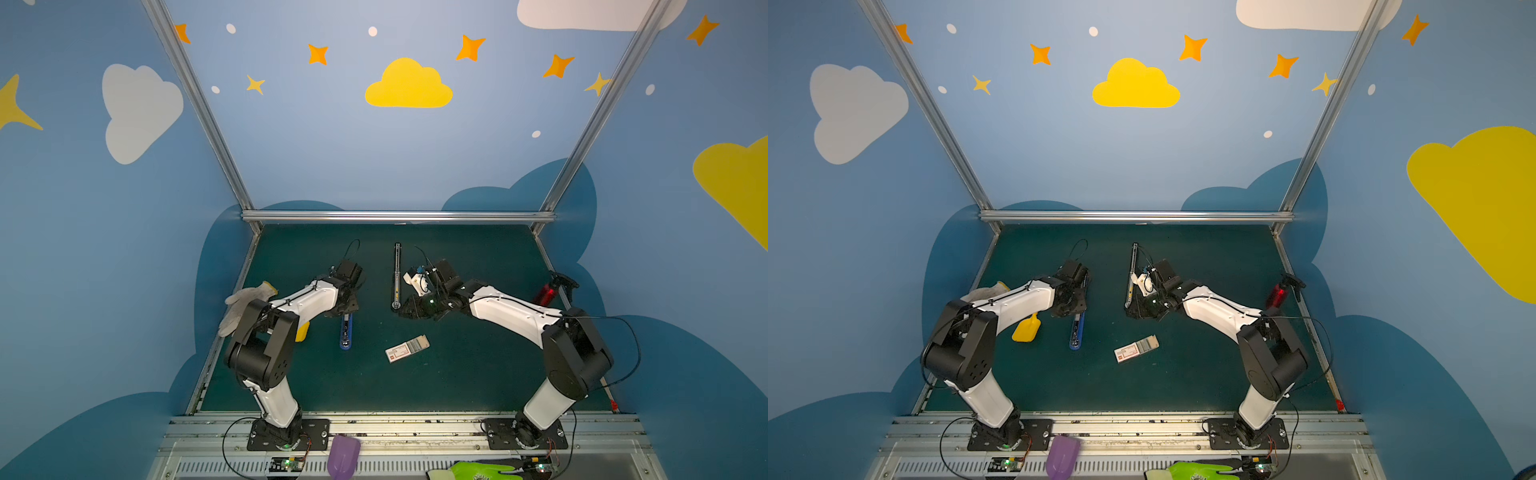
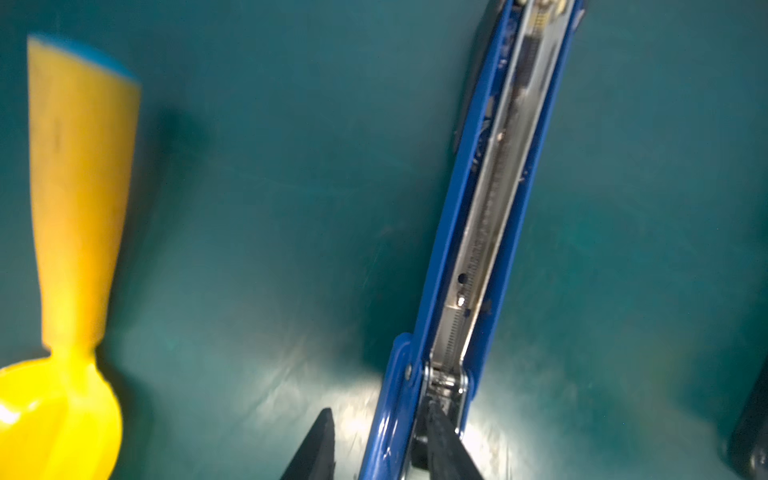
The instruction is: Load the staples into the stapler
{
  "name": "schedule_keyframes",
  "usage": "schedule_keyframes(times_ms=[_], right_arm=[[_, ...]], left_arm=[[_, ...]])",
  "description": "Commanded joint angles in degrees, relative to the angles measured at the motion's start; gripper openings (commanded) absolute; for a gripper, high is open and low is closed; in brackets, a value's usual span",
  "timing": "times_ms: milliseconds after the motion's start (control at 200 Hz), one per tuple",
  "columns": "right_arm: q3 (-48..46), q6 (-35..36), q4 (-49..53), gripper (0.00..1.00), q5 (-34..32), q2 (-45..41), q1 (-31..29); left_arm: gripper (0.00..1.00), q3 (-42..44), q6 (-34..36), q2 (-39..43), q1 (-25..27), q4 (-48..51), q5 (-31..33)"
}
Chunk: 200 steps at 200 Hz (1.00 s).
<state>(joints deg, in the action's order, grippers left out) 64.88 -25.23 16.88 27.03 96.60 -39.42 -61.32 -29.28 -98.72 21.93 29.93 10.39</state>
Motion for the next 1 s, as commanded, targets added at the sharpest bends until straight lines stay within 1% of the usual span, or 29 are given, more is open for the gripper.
schedule_keyframes(times_ms=[0,155,240,411,656,851,996], right_arm=[[-0.8,-0.2,-0.7,0.25,0.3,-1.5,0.2],[-0.9,-0.4,-0.8,0.25,0.5,-1.4,0.2],[-1.2,-0.6,-1.0,0.25,0.6,-1.5,0.2],[-1.2,-0.8,-1.4,0.25,0.7,-1.4,0.3],[-1.2,-0.6,-0.9,0.25,0.7,-1.6,0.4],[-1.3,-0.6,-0.9,0.25,0.7,-1.6,0.6],[-1.2,-0.8,-1.2,0.25,0.9,-1.2,0.7]], left_arm=[[0.41,1.0,-0.9,2.0,0.4,3.7,1.1],[0.48,0.5,-1.1,3.8,0.4,3.1,1.1],[0.49,0.3,-0.9,4.5,0.3,3.0,1.1],[0.45,0.4,-1.0,2.5,0.4,4.0,1.1],[0.42,3.5,-1.9,1.1,1.0,2.9,-0.5],[0.4,6.8,-3.4,3.0,2.6,4.9,-0.6],[0.4,10.6,-5.4,7.2,4.3,6.3,-0.7]])
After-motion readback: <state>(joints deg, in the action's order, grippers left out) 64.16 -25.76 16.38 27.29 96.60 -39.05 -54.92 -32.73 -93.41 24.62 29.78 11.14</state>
